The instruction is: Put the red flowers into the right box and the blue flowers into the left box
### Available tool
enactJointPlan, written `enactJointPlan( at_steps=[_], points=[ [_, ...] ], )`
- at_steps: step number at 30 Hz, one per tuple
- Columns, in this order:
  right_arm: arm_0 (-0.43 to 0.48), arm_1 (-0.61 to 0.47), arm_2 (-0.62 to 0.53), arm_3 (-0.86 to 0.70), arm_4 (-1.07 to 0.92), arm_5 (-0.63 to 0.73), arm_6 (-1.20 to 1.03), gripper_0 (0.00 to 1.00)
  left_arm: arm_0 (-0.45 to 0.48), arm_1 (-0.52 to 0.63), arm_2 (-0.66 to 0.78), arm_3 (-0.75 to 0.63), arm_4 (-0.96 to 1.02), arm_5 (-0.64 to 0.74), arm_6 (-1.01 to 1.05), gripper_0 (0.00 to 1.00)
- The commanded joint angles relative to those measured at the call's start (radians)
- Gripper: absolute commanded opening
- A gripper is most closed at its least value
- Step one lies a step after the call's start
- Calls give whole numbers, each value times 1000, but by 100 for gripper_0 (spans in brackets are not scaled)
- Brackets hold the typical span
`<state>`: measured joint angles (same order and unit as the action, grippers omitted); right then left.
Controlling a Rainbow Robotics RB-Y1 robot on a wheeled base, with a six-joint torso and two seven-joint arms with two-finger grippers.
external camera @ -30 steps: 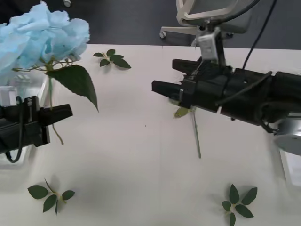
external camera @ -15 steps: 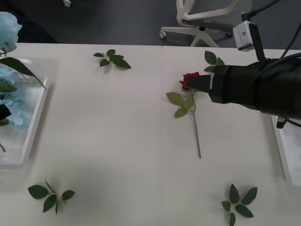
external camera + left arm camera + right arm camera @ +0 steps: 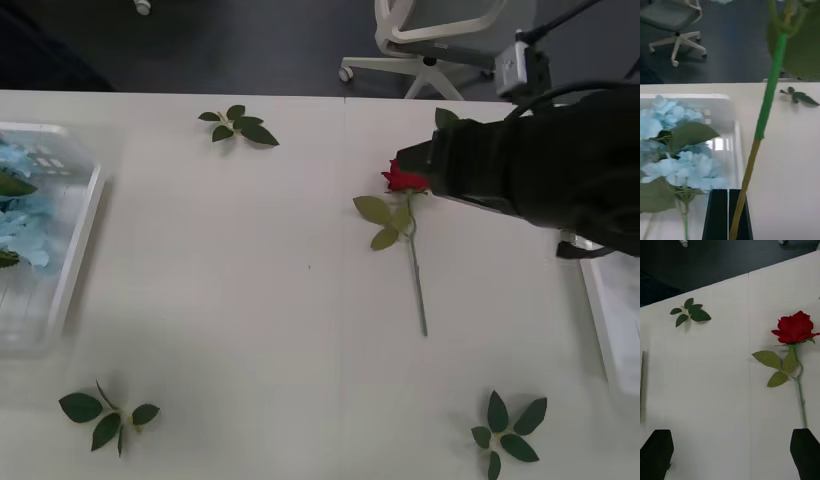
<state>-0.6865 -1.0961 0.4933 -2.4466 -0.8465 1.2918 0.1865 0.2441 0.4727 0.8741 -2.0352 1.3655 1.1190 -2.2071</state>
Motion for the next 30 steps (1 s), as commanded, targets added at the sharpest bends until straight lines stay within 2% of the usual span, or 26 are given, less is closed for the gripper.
enactJointPlan(
  at_steps=[1, 7, 15, 21, 30],
  points=[
    [-104, 28, 129, 110, 63, 7, -50, 92, -16, 35, 5, -11, -137, -48, 112, 0],
    [-191, 90, 243, 293, 98, 3, -41, 92, -74, 35, 3, 30, -332, -48, 125, 0],
    [-249, 165, 355, 495, 164, -37, -16, 92, -166, 37, -6, 153, -513, -48, 129, 0],
    [-246, 216, 413, 638, 221, -106, 48, 92, -209, 35, -34, 227, -625, -48, 132, 0],
    [-217, 305, 422, 811, 228, -132, 232, 92, -252, 35, -101, 349, -707, -111, 138, 0]
  ],
)
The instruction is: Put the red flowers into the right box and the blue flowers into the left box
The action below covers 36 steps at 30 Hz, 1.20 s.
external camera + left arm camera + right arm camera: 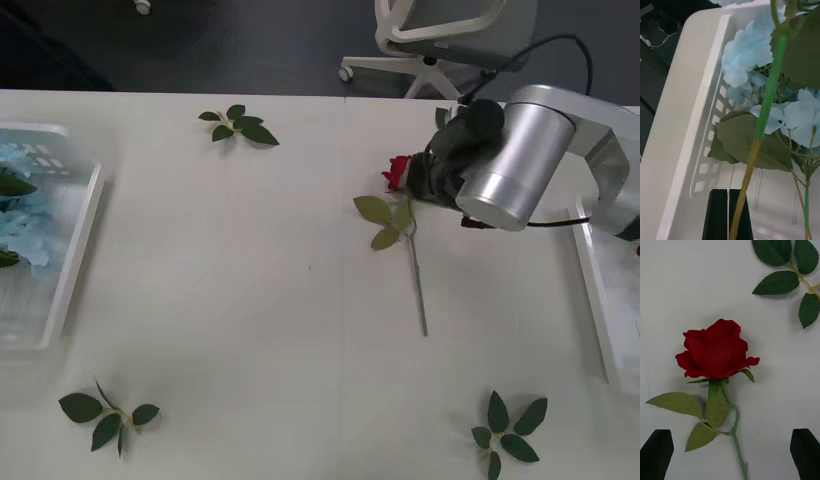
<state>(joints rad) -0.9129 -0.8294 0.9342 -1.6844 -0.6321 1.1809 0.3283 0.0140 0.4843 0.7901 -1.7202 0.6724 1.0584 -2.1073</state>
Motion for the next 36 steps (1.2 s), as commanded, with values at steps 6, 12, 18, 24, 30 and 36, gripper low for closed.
enactJointPlan(
  at_steps=[6, 12, 18, 24, 30, 36],
  points=[
    [39, 96, -18, 155, 28, -64, 199, 92, -35, 23, -38, 87, -28, -60, 38, 2],
    [43, 119, 8, 241, 20, -118, 281, 92, -34, 26, -40, 85, 27, -60, 38, 77],
    [60, 135, 8, 333, -20, -236, 360, 93, -2, 37, -40, 28, 167, -58, 44, 100],
    [60, 147, 8, 361, -21, -254, 373, 92, 55, 39, -40, -48, 268, -58, 64, 100],
    [77, 148, 8, 361, -37, -288, 397, 92, 129, 37, -40, -121, 381, -58, 84, 100],
    [80, 145, 8, 371, -107, -314, 491, 92, 208, 37, -45, -199, 513, -58, 99, 100]
  ],
)
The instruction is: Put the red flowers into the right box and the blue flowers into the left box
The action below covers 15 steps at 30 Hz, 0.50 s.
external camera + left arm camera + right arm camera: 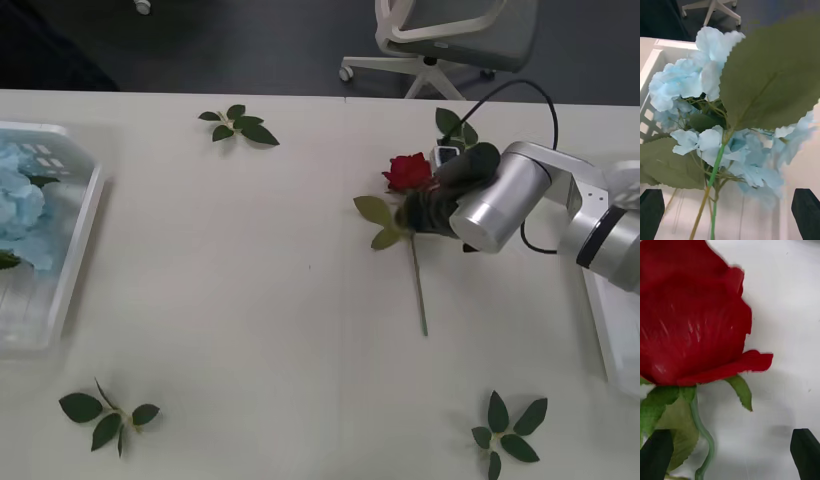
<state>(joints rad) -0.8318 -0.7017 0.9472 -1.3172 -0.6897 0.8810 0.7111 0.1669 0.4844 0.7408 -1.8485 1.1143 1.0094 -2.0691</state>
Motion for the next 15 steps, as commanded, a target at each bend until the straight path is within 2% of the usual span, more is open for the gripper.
enactJointPlan(
  at_steps=[1, 15],
  points=[
    [-1, 18, -5, 6, -53, -19, 110, 92, 69, 37, -1, -83, 102, -9, 61, 100],
    [2, 14, -5, 12, -63, -56, 166, 92, 180, 37, -141, -244, 348, -9, 50, 100]
  ],
)
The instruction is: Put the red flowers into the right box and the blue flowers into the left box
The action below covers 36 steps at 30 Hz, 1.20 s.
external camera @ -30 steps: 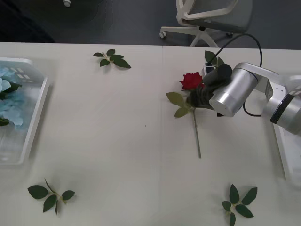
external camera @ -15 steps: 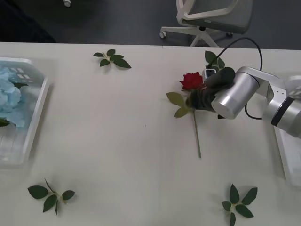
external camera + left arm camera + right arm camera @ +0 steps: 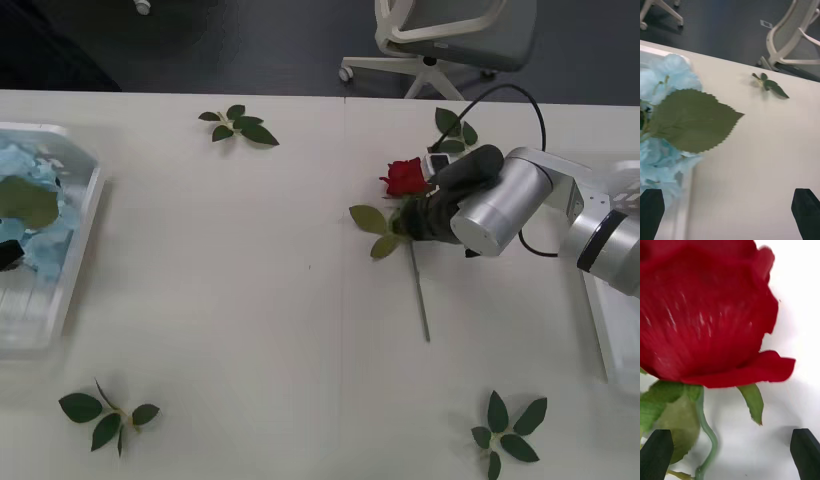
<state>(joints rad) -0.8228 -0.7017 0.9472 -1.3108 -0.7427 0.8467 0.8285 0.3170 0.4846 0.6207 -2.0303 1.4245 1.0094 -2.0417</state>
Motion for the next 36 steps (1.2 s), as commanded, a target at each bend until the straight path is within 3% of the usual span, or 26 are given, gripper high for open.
enactJointPlan(
  at_steps=[1, 2, 4, 5, 6, 15, 20, 29, 36],
  points=[
    [-7, 14, -5, 5, -11, -21, 50, 77, 34, 35, -33, -71, 54, -9, 21, 100],
    [-7, 14, -5, 5, -11, -21, 52, 64, 36, 35, -39, -77, 63, -9, 23, 100],
    [-7, 8, -5, 4, -17, -21, 61, 15, 40, 35, -64, -97, 93, -9, 23, 100],
    [-7, 7, -5, 4, -18, -20, 64, 4, 39, 35, -72, -100, 99, -9, 23, 100],
    [-7, 4, -5, 4, -20, -20, 72, 0, 40, 35, -85, -108, 111, -9, 23, 100],
    [-6, -5, -5, 4, -27, -21, 113, 0, 13, 35, -148, -114, 183, -8, 8, 100],
    [-7, -9, -16, 4, -30, -20, 124, 0, -16, 35, -147, -114, 174, 66, -100, 100],
    [-7, -163, -183, -235, -38, 255, 126, 0, -133, 35, -93, -111, 168, 382, -301, 100],
    [-7, -272, -226, -324, -76, 279, 132, 0, -243, 35, -84, -77, 132, 597, -396, 100]
  ],
)
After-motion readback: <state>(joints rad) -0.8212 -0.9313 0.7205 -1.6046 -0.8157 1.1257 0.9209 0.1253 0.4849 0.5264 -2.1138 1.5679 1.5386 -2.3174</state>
